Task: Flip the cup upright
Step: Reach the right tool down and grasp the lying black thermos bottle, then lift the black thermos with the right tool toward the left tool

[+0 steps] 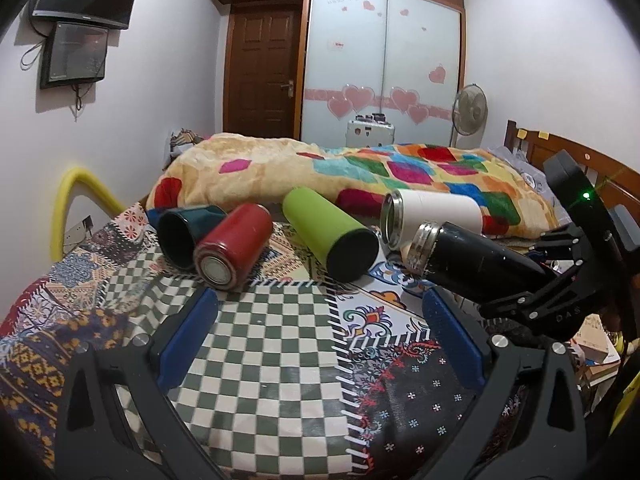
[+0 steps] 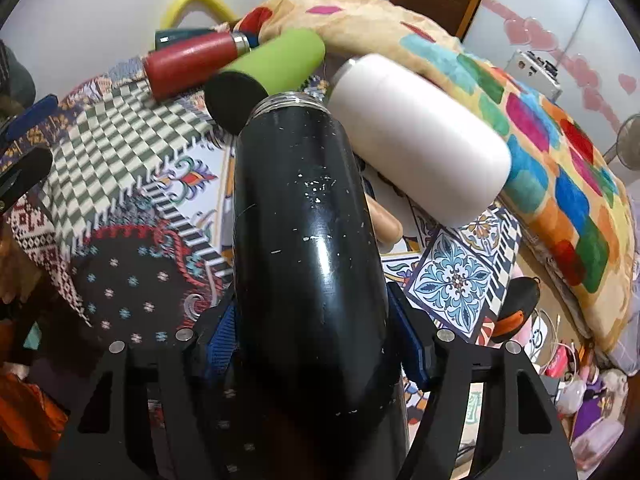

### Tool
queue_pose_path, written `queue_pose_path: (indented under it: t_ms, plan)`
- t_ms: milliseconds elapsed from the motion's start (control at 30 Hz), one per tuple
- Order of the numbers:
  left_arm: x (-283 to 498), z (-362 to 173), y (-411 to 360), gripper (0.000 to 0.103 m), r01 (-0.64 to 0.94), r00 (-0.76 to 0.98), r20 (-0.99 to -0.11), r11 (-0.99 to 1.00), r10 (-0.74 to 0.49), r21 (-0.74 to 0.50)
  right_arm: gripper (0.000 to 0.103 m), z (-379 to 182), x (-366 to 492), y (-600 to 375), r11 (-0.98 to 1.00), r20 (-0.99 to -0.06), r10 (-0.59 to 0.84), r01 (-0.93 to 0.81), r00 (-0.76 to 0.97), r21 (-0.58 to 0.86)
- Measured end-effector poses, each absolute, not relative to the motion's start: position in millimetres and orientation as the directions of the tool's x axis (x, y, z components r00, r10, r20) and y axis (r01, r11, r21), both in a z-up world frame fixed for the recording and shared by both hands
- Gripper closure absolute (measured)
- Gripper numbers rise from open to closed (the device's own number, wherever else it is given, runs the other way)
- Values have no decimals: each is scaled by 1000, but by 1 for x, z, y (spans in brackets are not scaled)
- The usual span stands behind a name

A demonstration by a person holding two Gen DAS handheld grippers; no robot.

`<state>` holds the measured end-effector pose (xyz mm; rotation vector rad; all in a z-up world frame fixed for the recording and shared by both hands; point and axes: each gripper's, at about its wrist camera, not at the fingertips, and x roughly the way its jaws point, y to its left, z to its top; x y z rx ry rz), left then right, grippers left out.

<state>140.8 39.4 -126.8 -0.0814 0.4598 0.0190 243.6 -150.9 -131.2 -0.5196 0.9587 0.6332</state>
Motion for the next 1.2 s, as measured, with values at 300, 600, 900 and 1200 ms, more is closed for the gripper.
queue_pose_path:
  t_ms: [300, 600, 900, 1200]
  plan:
    - [120, -112, 60, 0, -74, 911, -411, 994, 35, -79, 39, -107, 221, -114, 649, -831, 348, -751, 434, -121]
    - [111, -115, 73, 0, -101, 908, -415, 992, 61, -76, 39, -129, 214, -69, 558, -856, 369, -823, 362, -107]
    - [114, -120, 79, 0, -106, 904, -424, 991, 63, -79, 40, -152, 227, -45, 531, -900, 300, -839, 315, -117]
    - [126, -125, 79, 0, -108, 892, -448, 990, 58, -87, 40, -152, 221, -41, 532, -904, 287, -838, 317, -125]
